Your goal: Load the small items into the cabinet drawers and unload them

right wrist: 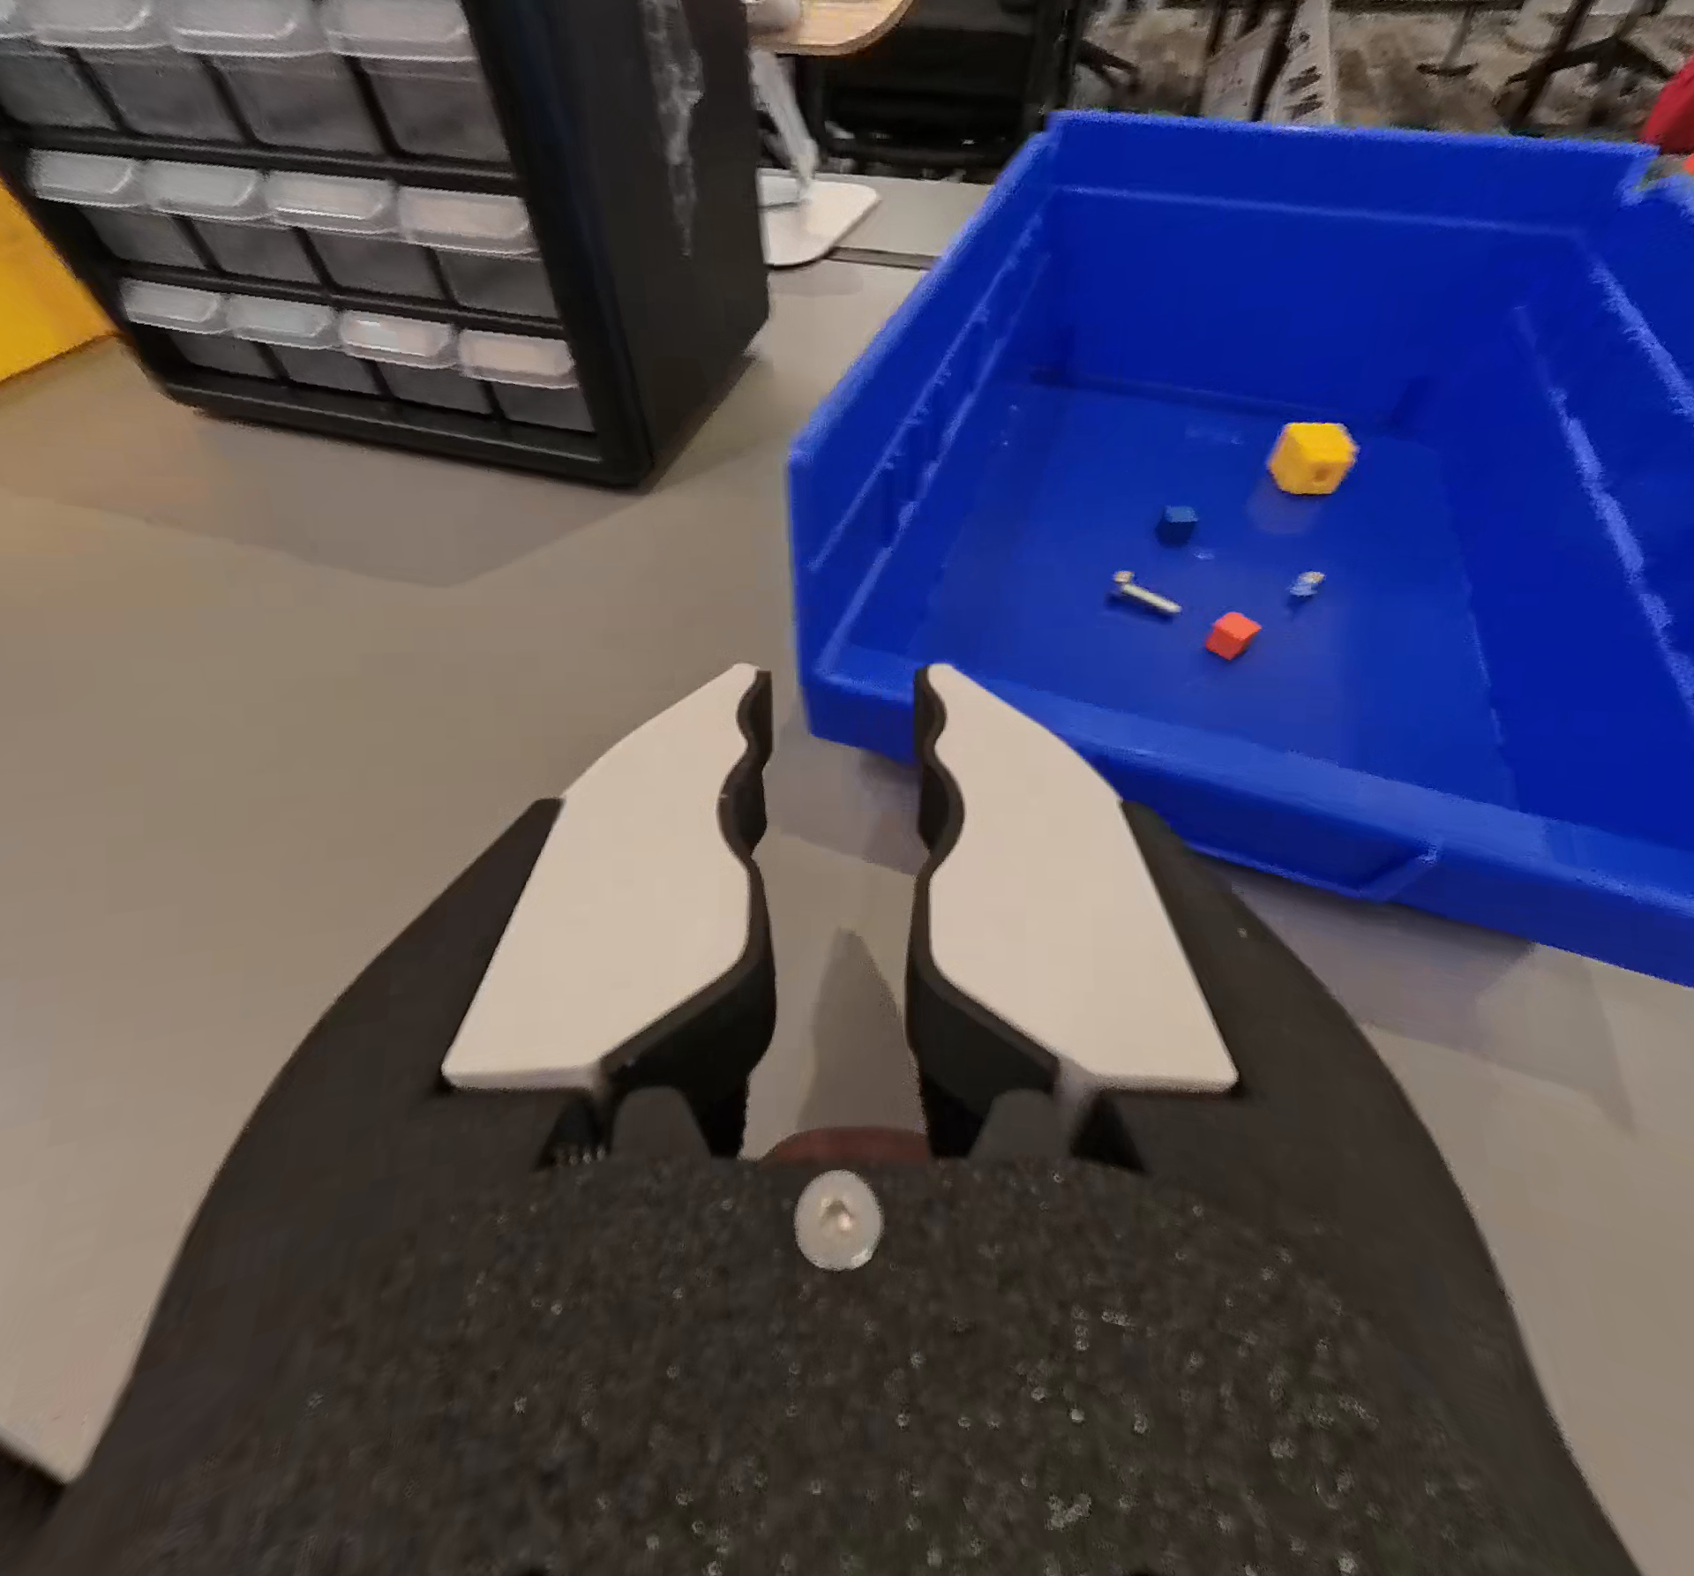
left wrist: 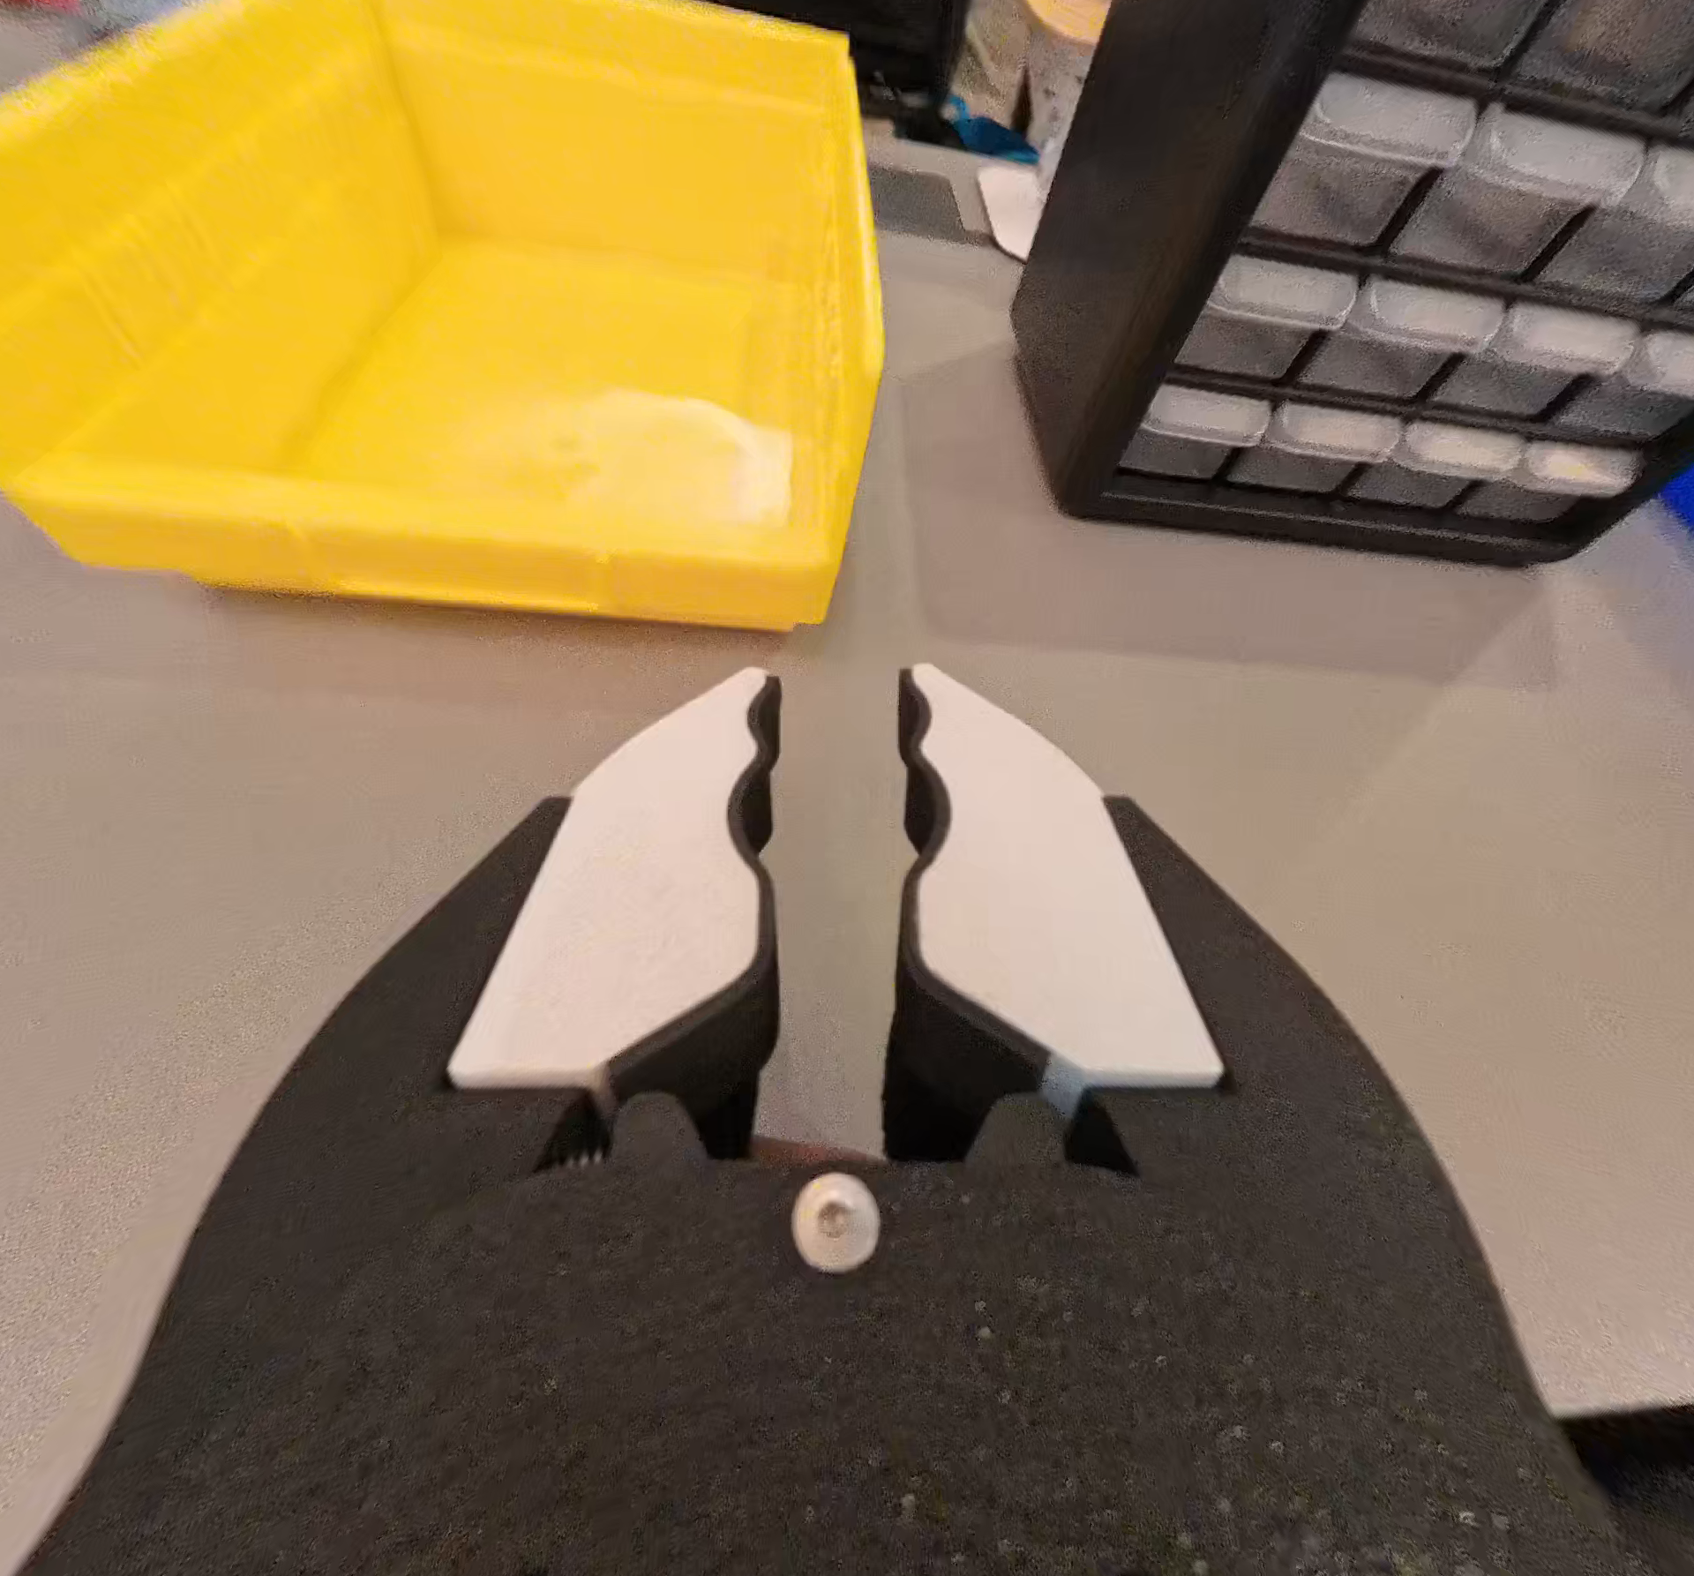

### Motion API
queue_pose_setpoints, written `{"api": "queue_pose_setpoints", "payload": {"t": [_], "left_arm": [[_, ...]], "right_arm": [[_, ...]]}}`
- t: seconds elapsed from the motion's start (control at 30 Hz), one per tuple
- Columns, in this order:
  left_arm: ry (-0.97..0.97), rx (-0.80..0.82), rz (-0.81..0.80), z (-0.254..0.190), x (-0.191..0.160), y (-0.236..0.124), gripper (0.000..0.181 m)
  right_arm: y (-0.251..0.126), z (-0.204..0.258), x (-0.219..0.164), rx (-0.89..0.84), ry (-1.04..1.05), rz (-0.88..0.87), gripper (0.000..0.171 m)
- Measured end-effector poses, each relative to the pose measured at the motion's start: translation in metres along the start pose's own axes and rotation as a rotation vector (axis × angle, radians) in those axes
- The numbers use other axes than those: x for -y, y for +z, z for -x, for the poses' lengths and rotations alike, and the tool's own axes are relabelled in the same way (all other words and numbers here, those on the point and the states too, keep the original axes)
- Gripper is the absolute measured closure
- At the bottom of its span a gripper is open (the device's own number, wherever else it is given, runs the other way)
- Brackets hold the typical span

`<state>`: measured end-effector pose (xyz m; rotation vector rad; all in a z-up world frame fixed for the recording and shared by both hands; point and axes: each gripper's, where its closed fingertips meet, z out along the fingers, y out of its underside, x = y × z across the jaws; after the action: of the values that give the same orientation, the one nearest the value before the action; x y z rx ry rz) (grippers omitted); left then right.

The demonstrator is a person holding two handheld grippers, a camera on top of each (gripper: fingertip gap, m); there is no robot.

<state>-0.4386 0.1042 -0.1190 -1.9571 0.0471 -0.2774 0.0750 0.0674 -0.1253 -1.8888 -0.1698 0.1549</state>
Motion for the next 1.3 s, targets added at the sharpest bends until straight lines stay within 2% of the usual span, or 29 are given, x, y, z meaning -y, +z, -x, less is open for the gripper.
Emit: {"api": "queue_pose_setpoints", "payload": {"t": [0.07, 0.13, 0.17, 0.5, 1.03, 1.1, 1.17, 1.23, 1.3], "left_arm": [[-0.066, -0.063, 0.037, 0.003, -0.004, 0.006, 0.153], [-0.090, -0.038, 0.091, 0.016, -0.013, 0.011, 0.127], [-0.094, -0.032, 0.103, 0.021, -0.014, 0.011, 0.125], [-0.019, 0.037, 0.042, 0.038, 0.000, -0.005, 0.125], [0.015, 0.028, 0.023, 0.028, 0.003, -0.003, 0.125], [-0.093, -0.058, -0.069, 0.002, 0.024, -0.015, 0.125], [-0.116, -0.247, -0.170, -0.064, 0.050, -0.035, 0.124], [0.001, -0.353, -0.183, -0.146, 0.055, -0.045, 0.117], [0.142, -0.447, -0.139, -0.239, 0.038, -0.042, 0.115]], "right_arm": [[0.000, -0.015, -0.005, -0.053, 0.017, 0.023, 0.142], [-0.004, -0.019, -0.010, -0.043, 0.076, 0.034, 0.141], [-0.007, -0.021, -0.011, -0.042, 0.095, 0.034, 0.141], [-0.032, -0.028, -0.015, -0.045, 0.146, 0.031, 0.142], [-0.029, -0.030, -0.011, -0.068, 0.073, 0.035, 0.142], [-0.028, -0.034, -0.008, -0.075, 0.056, 0.015, 0.142], [-0.029, -0.049, 0.002, -0.104, 0.040, -0.040, 0.142], [-0.035, -0.076, 0.018, -0.152, 0.070, -0.124, 0.142], [-0.044, -0.108, 0.032, -0.204, 0.142, -0.202, 0.140]]}}
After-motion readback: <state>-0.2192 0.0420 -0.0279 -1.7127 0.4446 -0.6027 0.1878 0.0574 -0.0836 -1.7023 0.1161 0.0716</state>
